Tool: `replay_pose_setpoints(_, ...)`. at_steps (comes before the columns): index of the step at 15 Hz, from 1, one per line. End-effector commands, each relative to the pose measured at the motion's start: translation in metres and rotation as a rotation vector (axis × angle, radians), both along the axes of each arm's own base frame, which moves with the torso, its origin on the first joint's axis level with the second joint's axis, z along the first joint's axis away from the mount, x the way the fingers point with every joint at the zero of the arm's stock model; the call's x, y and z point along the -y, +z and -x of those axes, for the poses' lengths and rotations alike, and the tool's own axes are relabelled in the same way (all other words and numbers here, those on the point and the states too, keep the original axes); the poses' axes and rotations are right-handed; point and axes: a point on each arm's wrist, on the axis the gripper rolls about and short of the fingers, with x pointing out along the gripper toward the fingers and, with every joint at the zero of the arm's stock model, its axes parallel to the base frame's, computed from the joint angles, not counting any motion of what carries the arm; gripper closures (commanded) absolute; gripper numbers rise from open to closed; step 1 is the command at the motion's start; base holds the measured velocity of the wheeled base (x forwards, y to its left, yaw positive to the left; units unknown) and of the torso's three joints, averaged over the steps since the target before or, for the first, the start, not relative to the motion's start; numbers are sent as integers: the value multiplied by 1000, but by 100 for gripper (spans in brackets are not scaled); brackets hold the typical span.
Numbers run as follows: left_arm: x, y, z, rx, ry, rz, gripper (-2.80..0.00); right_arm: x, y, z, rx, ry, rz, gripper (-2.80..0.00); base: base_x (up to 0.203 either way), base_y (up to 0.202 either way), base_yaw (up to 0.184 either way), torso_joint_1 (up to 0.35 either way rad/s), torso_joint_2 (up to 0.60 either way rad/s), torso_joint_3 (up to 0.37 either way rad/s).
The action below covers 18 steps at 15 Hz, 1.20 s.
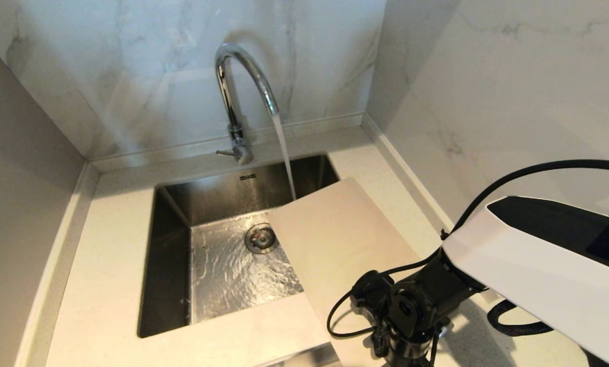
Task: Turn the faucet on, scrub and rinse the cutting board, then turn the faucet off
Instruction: Pick up the cutting board
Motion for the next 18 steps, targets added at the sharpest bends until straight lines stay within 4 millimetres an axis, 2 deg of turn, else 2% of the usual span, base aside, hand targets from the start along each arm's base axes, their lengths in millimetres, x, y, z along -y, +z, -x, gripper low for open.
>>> replay_pose_setpoints(1,0,0,0,0,2,0,0,0,-2,0,-4,-13,1,-280,0,0,0,0,0,0)
replay_pose_setpoints(2,0,0,0,0,2,0,0,0,-2,-1,-4,-13,1,-280,0,0,0,0,0,0)
replay_pose_setpoints(3,0,0,0,0,1,0,0,0,-2,0,-6,-11,3,0,0,0,0,0,0,0)
replay_pose_setpoints(13,0,0,0,0,2,0,0,0,2,1,-4,-2,-5,0,0,0,0,0,0,0)
replay_pose_setpoints(18,0,0,0,0,0,1,0,2,12,4,21,-4,-19,0,0,0,0,0,0,0)
